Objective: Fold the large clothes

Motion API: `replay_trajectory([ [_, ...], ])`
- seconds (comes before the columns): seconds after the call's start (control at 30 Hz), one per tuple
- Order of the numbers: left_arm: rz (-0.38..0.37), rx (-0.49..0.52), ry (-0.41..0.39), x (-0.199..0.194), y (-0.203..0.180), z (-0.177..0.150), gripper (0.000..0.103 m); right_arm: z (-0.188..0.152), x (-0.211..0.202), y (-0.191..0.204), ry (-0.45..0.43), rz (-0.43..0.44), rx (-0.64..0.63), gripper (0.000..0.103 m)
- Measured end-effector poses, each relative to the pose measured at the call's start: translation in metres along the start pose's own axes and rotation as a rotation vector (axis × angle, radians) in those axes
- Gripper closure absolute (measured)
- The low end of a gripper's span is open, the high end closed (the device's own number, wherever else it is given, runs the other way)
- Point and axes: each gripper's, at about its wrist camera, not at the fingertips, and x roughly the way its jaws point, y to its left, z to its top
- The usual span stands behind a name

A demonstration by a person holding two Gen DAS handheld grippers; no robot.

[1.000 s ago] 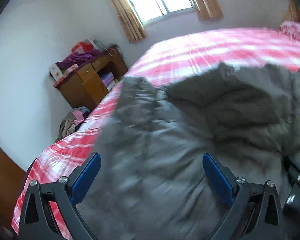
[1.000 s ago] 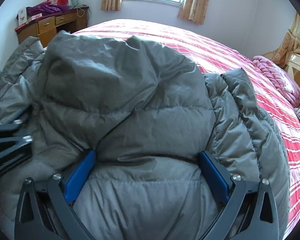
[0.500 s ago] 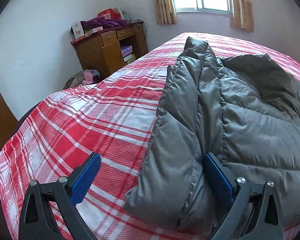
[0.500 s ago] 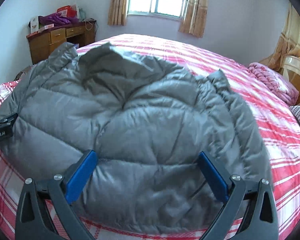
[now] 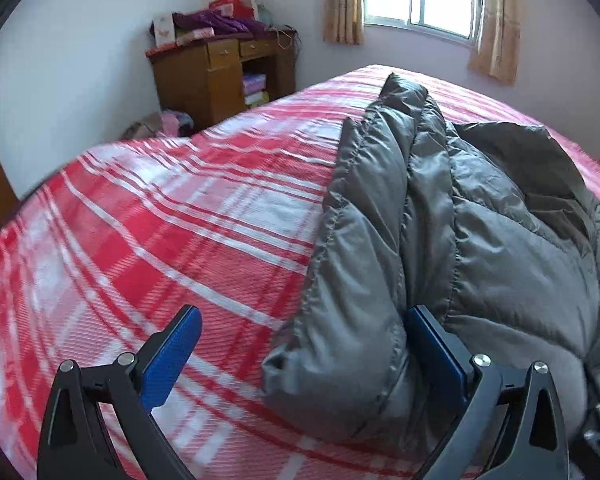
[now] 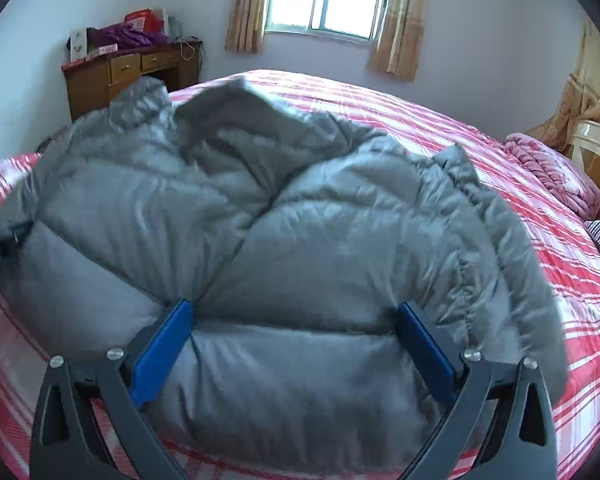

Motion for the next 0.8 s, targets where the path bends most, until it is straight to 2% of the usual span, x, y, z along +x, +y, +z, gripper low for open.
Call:
replay_trajectory([
  [0.1, -0.067, -0.035, 0.025, 0.010, 0.006, -0.001, 0.002, 0.000, 0.006, 0.002, 0.028, -0.009, -0.011, 0.000],
  [0.2, -0.134, -0.054, 0.026, 0.011, 0.008, 0.000, 0.017, -0.001, 0.011, 0.004, 0.051, -0.015, -0.021, 0.000],
  [0.27, -0.184, -0.032, 0.017, 0.009, 0.002, -0.001, 0.044, -0.003, 0.011, 0.007, 0.049, -0.025, -0.028, 0.000],
  [0.33, -0.229, -0.028, 0.024, 0.008, -0.004, 0.000, 0.054, -0.004, 0.011, 0.007, 0.049, -0.027, -0.028, 0.000],
  [0.37, -0.239, -0.021, 0.025, 0.008, -0.007, 0.000, 0.064, -0.005, 0.010, 0.008, 0.049, -0.025, -0.026, 0.000],
  [0.4, -0.263, -0.015, 0.028, 0.007, -0.009, 0.000, 0.070, -0.005, 0.010, 0.008, 0.050, -0.022, -0.023, 0.000],
  [0.47, -0.257, 0.018, 0.006, 0.006, -0.012, 0.000, 0.084, -0.006, 0.009, 0.008, 0.050, -0.018, -0.020, 0.000],
  [0.57, -0.237, 0.056, -0.032, -0.002, -0.014, 0.000, 0.092, -0.007, 0.009, 0.008, 0.054, -0.017, -0.019, 0.000],
  [0.8, -0.236, 0.045, -0.058, -0.012, 0.001, 0.000, 0.095, -0.004, 0.007, 0.018, 0.061, -0.050, -0.029, 0.000],
])
